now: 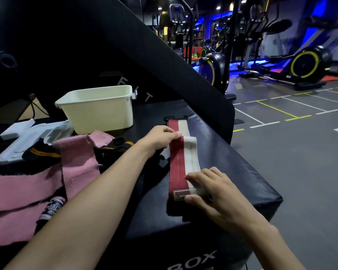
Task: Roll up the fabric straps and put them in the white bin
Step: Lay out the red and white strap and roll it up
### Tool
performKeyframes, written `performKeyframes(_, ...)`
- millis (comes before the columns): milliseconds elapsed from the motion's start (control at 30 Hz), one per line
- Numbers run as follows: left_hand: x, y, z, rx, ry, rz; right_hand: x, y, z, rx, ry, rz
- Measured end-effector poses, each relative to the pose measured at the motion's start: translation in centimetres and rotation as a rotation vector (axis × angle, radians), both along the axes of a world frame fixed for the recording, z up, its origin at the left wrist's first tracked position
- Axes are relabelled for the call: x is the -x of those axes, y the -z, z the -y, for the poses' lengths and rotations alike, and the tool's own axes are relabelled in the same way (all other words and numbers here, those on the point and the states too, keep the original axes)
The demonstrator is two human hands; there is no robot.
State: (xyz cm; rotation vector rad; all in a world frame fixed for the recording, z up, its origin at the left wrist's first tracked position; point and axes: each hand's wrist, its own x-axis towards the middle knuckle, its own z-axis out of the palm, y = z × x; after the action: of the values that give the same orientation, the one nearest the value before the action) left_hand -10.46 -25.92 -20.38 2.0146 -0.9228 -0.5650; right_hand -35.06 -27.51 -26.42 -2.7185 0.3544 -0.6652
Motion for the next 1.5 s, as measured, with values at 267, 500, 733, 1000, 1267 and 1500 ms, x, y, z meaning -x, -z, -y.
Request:
performKeyframes(267,-1.7,1.5,3.3,0.154,-0.077,-0.012,-0.5,-0.5,0.2,-0.036,-0.022,0.019)
performKeyframes(500,0.1,4.0,3.3,-0.077,-0.058,0.529,-0.6,-0.7,0.4,-0.054,-0.031,-0.023)
performKeyframes(733,-1.4,2.1,4.3,-0.191,0.026,0.373,-0.5,-0.8,0.2,-0.093,-0.027,-0.038)
performKeyframes(1000,-3.8,1.1,5.4,-0.234,0.204,0.201,-0.8,-0.7,0.4,-0.107,-0.028,-0.034)
performKeyframes(1267,-5.5,2.8,5.9,-0.547,0.248,0.455,-1.1,-0.8,0.3,-0.137,-0.028,0.0)
performKeyframes(1500,-4.9,1.6,4.4,-0.289,0.284,0.902,-1.6,-0.7,0.3,-0.143,-0.014,-0.001)
